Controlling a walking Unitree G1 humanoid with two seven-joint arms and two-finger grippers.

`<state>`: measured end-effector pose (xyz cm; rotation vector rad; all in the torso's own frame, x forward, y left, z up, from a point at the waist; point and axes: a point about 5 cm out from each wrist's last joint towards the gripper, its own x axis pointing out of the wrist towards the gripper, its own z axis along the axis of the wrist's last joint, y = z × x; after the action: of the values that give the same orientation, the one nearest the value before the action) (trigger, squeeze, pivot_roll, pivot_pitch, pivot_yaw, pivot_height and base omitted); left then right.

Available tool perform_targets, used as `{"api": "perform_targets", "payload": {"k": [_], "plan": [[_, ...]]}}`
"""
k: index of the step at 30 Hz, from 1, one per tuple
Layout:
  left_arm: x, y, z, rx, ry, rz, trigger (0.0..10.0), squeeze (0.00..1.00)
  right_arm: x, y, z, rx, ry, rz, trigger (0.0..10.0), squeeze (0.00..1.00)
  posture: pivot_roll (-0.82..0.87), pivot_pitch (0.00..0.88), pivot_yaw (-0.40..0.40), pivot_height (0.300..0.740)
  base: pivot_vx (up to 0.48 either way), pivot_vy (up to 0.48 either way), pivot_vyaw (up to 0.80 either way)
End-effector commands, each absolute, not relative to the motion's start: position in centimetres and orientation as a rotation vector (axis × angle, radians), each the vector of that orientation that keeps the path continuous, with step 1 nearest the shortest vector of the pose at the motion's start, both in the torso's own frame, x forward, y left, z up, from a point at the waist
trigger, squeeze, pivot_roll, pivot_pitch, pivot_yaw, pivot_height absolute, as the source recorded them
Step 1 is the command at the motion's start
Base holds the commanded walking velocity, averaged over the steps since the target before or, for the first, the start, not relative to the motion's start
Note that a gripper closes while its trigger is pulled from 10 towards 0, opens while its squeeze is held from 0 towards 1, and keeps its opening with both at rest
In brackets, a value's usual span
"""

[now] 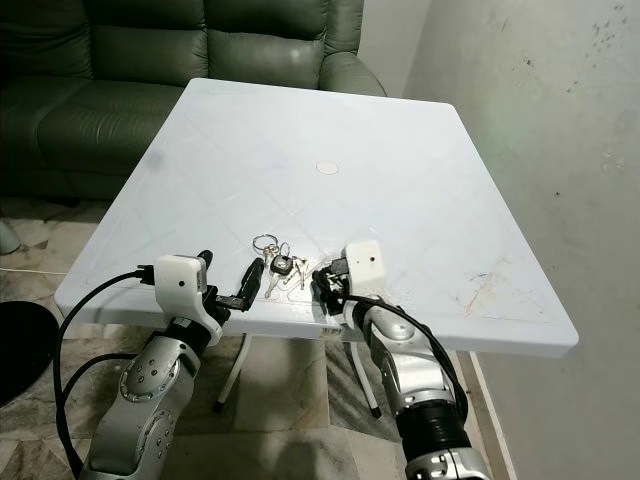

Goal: Hang keys on a hook

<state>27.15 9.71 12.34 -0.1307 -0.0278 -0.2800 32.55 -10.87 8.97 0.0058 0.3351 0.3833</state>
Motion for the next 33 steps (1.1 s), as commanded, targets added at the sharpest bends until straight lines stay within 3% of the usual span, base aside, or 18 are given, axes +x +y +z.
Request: {"api": "perform_targets", "payload": {"k": [1,5,6,8,9,23,24,27,28,30,33], "plan": [[27.0,8.8,12.7,-0.143,-0.04,-0.298,10.0,0.0,32.3,-10.9,8.7,0.022,0.366,0.39,10.0,0.0,0.02,0.043,-0.115,0.74,0.0,0.0,0.0],[27.0,8.8,12.6,-0.143,-0.04,-0.296,10.0,0.0,32.3,-10.9,8.8,0.021,0.352,0.378,10.0,0.0,0.02,0.045,-0.115,0.74,0.0,0.0,0.0],[27.0,8.8,12.6,-0.143,-0.038,-0.297,10.0,0.0,32.3,-10.9,8.9,0.024,0.347,0.373,3.9,0.0,0.02,0.045,-0.115,0.74,0.0,0.0,0.0],[27.0,8.9,12.6,-0.143,-0.037,-0.296,10.0,0.0,32.4,-10.9,8.9,0.026,0.351,0.367,3.0,0.0,0.02,0.045,-0.115,0.74,0.0,0.0,0.0],[27.0,8.9,12.5,-0.144,-0.037,-0.296,10.0,0.0,32.4,-10.9,8.9,0.025,0.345,0.367,0.0,0.0,0.02,0.045,-0.115,0.74,0.0,0.0,0.0],[26.9,8.8,12.6,-0.145,-0.037,-0.292,10.0,0.0,32.7,-10.3,9.7,0.056,0.314,0.353,0.0,0.0,0.02,0.06,-0.114,0.74,0.0,0.0,0.0],[26.9,8.8,12.6,-0.145,-0.036,-0.291,10.0,0.0,32.7,-10.3,9.7,0.058,0.313,0.351,1.4,0.0,0.02,0.063,-0.116,0.74,0.0,0.0,0.0],[26.9,8.8,12.6,-0.143,-0.035,-0.289,10.0,0.0,32.7,-10.2,9.8,0.061,0.313,0.345,1.1,0.0,0.02,0.063,-0.116,0.74,0.0,0.0,0.0],[26.9,8.9,12.6,-0.144,-0.035,-0.288,10.0,0.0,32.7,-10.2,9.8,0.061,0.31,0.344,0.4,0.0,0.02,0.063,-0.116,0.74,0.0,0.0,0.0],[27.0,8.9,12.7,-0.145,-0.036,-0.286,10.0,0.0,32.8,-10.2,9.9,0.058,0.304,0.339,0.0,0.0,0.02,0.07,-0.116,0.74,0.0,0.0,0.0],[27.0,8.9,12.7,-0.146,-0.036,-0.284,10.0,0.0,32.8,-10.2,9.9,0.049,0.293,0.332,0.0,0.0,0.02,0.072,-0.116,0.74,0.0,0.0,0.0]]}}
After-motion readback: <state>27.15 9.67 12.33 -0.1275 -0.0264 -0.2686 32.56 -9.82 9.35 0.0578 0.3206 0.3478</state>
